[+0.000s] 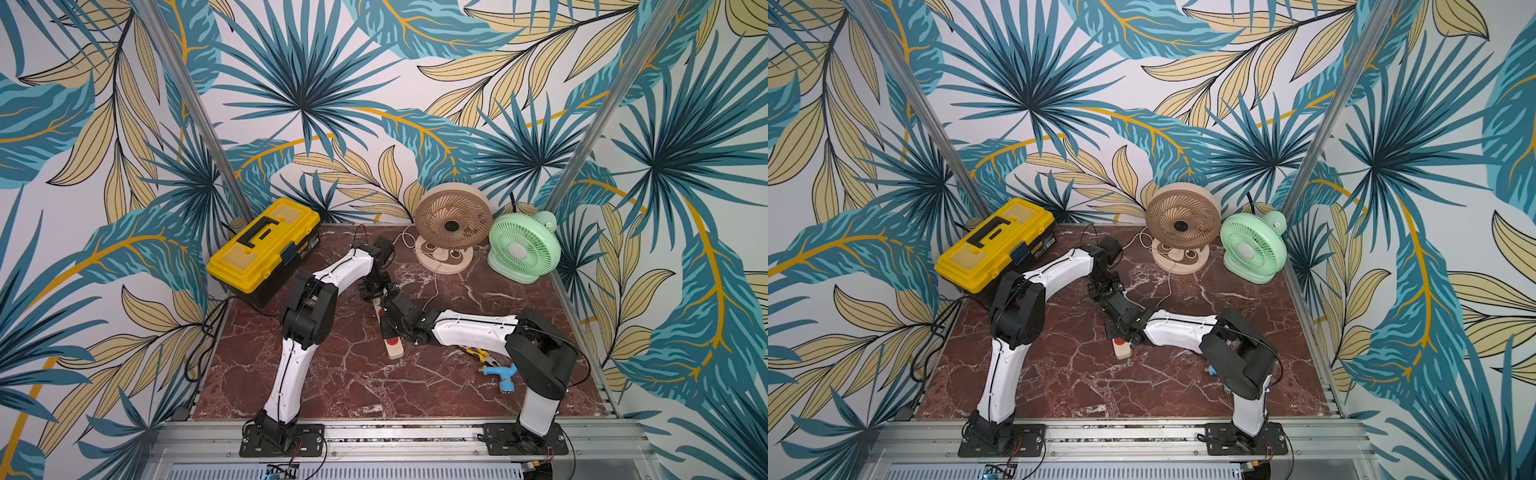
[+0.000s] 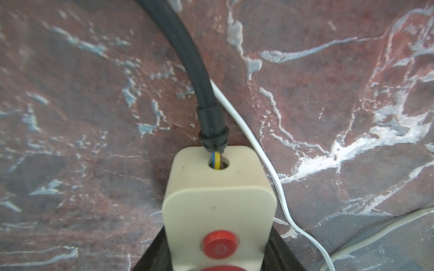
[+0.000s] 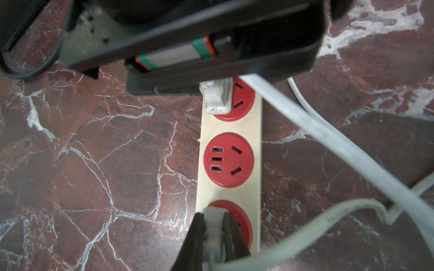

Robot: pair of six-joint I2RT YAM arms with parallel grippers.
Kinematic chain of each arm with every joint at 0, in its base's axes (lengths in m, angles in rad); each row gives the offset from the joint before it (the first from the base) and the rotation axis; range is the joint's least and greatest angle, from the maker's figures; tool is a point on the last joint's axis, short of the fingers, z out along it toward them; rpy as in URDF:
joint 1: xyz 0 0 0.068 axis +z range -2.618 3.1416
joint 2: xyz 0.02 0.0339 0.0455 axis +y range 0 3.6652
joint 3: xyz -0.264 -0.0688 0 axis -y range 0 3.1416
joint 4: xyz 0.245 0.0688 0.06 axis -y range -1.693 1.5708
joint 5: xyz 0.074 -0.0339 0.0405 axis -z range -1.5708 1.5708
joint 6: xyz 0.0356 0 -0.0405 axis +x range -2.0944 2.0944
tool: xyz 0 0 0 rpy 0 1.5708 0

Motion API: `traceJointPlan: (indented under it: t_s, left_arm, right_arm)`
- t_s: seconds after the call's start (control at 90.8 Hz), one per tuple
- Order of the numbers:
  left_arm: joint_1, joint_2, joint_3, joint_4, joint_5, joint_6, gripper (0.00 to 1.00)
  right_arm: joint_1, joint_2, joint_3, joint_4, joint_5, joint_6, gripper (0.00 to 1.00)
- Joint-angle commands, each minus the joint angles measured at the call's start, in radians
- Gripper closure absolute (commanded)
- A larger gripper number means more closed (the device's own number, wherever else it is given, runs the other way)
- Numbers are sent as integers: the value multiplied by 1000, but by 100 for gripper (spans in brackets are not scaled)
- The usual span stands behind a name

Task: Unplug the desk fan from the power strip
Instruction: Remove the plug from the socket.

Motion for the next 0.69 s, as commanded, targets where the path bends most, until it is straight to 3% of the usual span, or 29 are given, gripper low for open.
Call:
traceJointPlan:
  t_s: [0.0,0.286,0.683]
  left_arm:
    - [15,112,-61,7,-56,53,100]
    - [16,112,-54,4,-55,57,100]
    - [16,112,-53,3,-54,59,100]
  right_arm:
    - [-38,24,-26,-38,30,30,100]
    - [-27,37,5,-72,54,-3,100]
    - [104,110,154,-249,329,-114,100]
